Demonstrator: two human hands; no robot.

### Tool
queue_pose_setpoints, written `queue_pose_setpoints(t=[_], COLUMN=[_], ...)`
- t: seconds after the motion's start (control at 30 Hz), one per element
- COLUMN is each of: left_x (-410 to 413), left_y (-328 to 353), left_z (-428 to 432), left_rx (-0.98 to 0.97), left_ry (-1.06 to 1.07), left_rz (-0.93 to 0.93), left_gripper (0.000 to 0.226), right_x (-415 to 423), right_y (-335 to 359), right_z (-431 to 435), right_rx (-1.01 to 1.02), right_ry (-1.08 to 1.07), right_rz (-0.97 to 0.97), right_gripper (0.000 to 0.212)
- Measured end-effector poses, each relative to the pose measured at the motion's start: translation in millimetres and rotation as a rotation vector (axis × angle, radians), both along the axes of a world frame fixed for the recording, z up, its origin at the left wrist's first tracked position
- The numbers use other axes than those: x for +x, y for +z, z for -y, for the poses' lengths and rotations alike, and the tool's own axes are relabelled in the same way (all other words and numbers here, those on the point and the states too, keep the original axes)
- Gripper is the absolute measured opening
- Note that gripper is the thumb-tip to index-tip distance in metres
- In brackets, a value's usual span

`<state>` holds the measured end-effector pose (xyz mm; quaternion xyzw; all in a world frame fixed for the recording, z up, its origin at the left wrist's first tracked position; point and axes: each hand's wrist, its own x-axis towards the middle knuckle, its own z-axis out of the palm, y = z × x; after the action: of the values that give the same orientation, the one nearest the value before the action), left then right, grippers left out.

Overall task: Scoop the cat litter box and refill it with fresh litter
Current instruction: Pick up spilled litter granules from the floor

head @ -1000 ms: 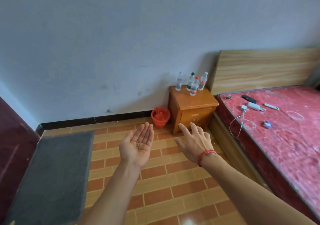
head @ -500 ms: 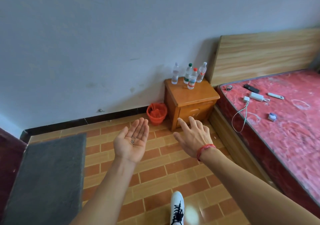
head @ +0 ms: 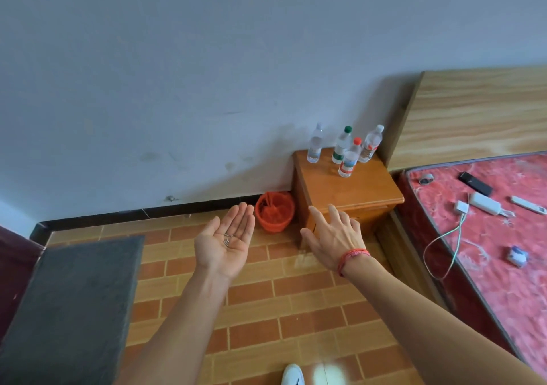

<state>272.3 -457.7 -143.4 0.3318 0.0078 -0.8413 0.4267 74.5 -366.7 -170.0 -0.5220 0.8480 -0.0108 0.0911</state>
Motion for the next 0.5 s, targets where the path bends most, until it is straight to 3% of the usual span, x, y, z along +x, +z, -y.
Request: queue_pose_setpoints(t=[0.5], left_x=[-86.0], left_y=[-70.9], left_z=[212.2], left_rx=[0.122], left_ry=[-0.052], left_rz=[0.018], left_gripper=[0.038], right_x=[-74.9], right_y=[-59.6], right_z=[194.9], right_rx=[0.139], right_ry=[-0.043], right_rz=[0.051], right_gripper=[0.06])
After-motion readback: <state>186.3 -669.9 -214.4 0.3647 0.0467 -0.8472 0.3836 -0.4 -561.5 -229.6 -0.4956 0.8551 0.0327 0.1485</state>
